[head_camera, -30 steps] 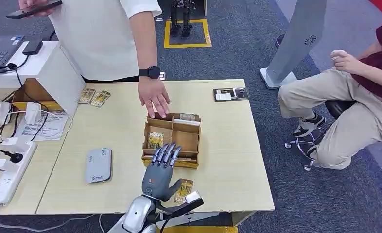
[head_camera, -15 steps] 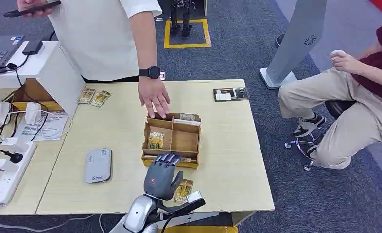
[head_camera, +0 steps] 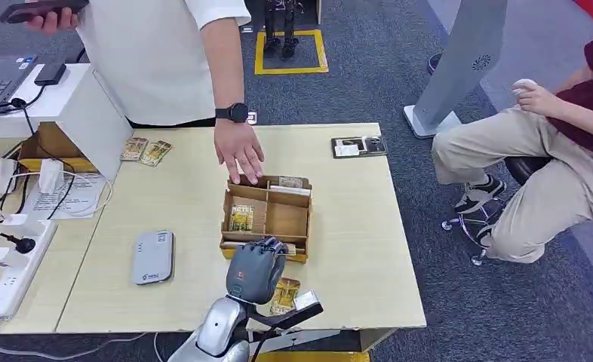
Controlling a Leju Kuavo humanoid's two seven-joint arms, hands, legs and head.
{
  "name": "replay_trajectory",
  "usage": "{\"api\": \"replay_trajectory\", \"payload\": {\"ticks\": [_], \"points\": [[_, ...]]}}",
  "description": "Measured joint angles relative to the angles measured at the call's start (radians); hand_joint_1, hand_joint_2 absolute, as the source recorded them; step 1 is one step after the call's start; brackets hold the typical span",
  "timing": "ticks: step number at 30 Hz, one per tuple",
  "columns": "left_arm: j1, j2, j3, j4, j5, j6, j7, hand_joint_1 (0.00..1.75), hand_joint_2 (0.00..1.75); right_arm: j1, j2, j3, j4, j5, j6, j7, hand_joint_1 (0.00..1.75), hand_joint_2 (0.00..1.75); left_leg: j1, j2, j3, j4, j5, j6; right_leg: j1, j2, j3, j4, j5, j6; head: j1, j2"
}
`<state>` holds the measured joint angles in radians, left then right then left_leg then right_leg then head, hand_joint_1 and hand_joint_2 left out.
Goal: Pass the card to the sensor for recognition and then transmit it.
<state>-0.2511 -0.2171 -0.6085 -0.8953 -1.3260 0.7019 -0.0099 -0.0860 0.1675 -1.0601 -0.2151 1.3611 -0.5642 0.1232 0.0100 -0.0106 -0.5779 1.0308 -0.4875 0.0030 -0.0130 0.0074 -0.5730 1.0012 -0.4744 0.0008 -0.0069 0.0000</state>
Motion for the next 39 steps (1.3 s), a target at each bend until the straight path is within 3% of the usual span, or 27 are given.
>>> {"api": "replay_trajectory", "payload": {"ticks": [1,2,3,13,14,16,17,26,27,28,29,39], "points": [[0.0,0.0,0.0,0.0,0.0,0.0,0.0,0.4,1.75,0.0,0.0,0.0,0.0,0.0,0.0,0.0,0.0,0.0,0.0,0.0,0.0,0.0,0.0,0.0,0.0,0.0,0.0,0.0,0.0,0.0,0.0,0.0],[0.0,0.0,0.0,0.001,0.0,0.0,0.0,0.14,1.75,0.0,0.0,0.0,0.0,0.0,0.0,0.0,0.0,0.0,0.0,0.0,0.0,0.0,0.0,0.0,0.0,0.0,0.0,0.0,0.0,0.0,0.0,0.0],[0.0,0.0,-0.001,0.002,0.0,0.0,0.0,0.0,1.75,0.0,0.0,0.0,0.0,0.0,0.0,0.0,0.0,0.0,0.0,0.0,0.0,0.0,0.0,0.0,0.0,0.0,0.0,0.0,0.0,0.0,0.0,0.0],[0.028,0.0,-0.005,0.002,-0.022,0.0,-0.033,0.0,1.75,0.0,0.0,0.001,0.0,0.0,0.0,-0.001,0.0,0.0,0.0,0.0,0.0,0.0,0.0,0.0,0.0,0.0,0.0,0.0,0.0,0.0,0.0,0.0],[0.036,0.0,-0.005,-0.008,-0.032,0.0,-0.046,0.3,1.75,0.0,0.0,0.001,0.0,0.0,0.0,-0.001,0.0,0.0,0.0,0.0,0.0,0.0,0.0,0.0,0.0,0.0,0.0,0.0,0.0,0.0,0.0,0.0],[0.057,0.0,-0.001,-0.041,-0.049,0.0,-0.081,0.3,1.75,0.0,0.0,0.002,0.0,0.0,0.0,-0.001,0.0,0.0,0.0,0.0,0.0,0.0,0.0,0.0,0.0,0.0,0.0,0.0,0.0,0.0,0.0,0.0],[0.07,-0.001,0.01,-0.069,-0.057,0.0,-0.107,1.75,1.75,0.0,0.0,0.002,0.0,0.001,0.0,-0.001,0.0,0.0,0.0,0.0,0.0,0.0,0.0,0.0,0.0,0.0,0.0,0.0,0.0,0.0,0.0,0.0],[0.145,-0.033,0.152,-0.24,-0.074,0.0,-0.285,1.75,1.75,0.0,0.0,0.002,0.0,0.0,-0.001,0.0,0.0,0.0,0.0,0.0,0.0,0.0,0.0,0.0,0.0,0.0,0.0,0.0,0.0,0.0,0.0,0.0],[0.149,-0.035,0.165,-0.247,-0.075,0.0,-0.293,1.68,1.75,0.0,0.0,0.002,0.0,0.0,-0.001,0.0,0.0,0.0,0.0,0.0,0.0,0.0,0.0,0.0,0.0,0.0,0.0,0.0,0.0,0.0,0.0,0.0],[0.151,-0.035,0.174,-0.253,-0.078,0.0,-0.295,0.23,1.75,0.0,0.0,0.002,0.0,0.0,-0.001,0.0,0.0,0.0,0.0,0.0,0.0,0.0,0.0,0.0,0.0,0.0,0.0,0.0,0.0,0.0,0.0,0.0],[0.153,-0.036,0.183,-0.256,-0.078,0.0,-0.298,0.0,1.75,0.0,0.0,0.002,0.0,0.0,-0.001,0.0,0.0,0.0,0.0,0.0,0.0,0.0,0.0,0.0,0.0,0.0,0.0,0.0,0.0,0.0,0.0,0.0],[0.162,-0.041,0.216,-0.263,-0.055,0.0,-0.324,0.0,1.75,0.0,0.006,0.004,0.001,-0.003,-0.016,0.0,0.0,0.0,0.0,0.0,0.0,0.0,0.0,0.0,0.0,0.0,0.0,0.0,0.0,0.0,0.0,0.0]]}}
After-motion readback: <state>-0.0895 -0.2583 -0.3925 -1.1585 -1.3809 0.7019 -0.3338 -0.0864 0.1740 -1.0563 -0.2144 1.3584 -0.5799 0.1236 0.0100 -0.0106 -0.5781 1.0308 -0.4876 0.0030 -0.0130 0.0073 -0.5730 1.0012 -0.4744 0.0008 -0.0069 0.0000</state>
